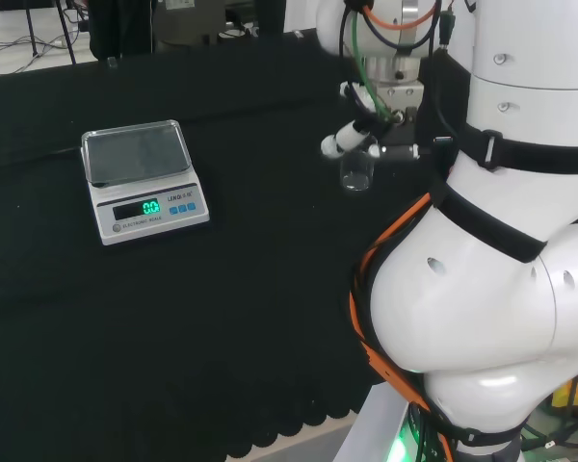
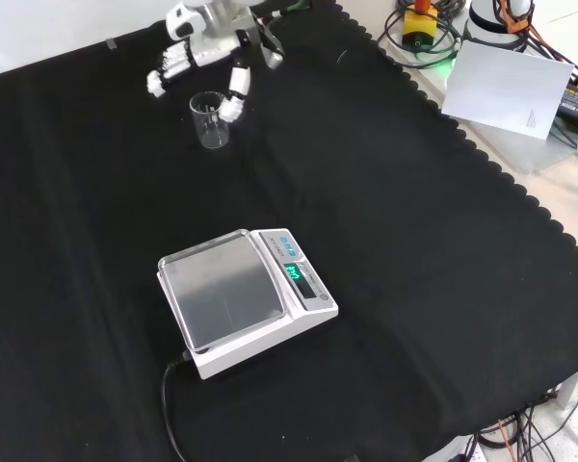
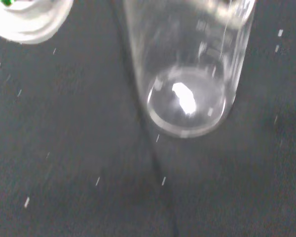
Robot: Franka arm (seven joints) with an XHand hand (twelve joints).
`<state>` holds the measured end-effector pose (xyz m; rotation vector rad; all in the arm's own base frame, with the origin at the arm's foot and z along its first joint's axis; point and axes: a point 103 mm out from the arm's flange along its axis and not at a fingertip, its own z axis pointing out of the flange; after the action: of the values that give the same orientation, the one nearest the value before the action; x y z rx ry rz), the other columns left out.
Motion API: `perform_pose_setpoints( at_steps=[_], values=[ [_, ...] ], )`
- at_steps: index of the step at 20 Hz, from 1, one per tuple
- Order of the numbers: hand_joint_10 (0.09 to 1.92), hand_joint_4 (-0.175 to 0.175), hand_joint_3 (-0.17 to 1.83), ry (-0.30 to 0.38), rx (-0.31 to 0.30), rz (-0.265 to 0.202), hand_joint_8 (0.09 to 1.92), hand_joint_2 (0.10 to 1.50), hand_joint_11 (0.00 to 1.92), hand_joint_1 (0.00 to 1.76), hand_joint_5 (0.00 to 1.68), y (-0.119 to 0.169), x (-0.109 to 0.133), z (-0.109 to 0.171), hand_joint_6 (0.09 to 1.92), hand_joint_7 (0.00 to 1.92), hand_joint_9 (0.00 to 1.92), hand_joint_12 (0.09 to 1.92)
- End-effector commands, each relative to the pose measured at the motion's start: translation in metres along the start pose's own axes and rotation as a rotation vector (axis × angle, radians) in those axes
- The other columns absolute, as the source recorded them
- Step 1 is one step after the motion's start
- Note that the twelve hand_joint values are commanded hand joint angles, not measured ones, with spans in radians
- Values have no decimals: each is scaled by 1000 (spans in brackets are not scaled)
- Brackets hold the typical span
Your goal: Pick up the beaker.
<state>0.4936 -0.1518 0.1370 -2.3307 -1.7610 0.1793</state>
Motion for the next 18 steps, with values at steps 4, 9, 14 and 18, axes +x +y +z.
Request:
perform_pose_setpoints(
  at_steps=[4,9,14,18],
  values=[
    [865,89,327,-7,82,27,228,616,0,668,49,17,-22,26,87,29,53,1210],
    [863,99,325,28,82,26,444,616,0,703,164,17,-25,33,87,61,157,1385],
    [822,109,472,56,46,34,671,582,93,852,377,19,-26,33,87,237,400,1565],
    [715,108,700,58,-29,26,841,563,739,1032,653,18,-24,36,518,638,938,1309]
  ],
)
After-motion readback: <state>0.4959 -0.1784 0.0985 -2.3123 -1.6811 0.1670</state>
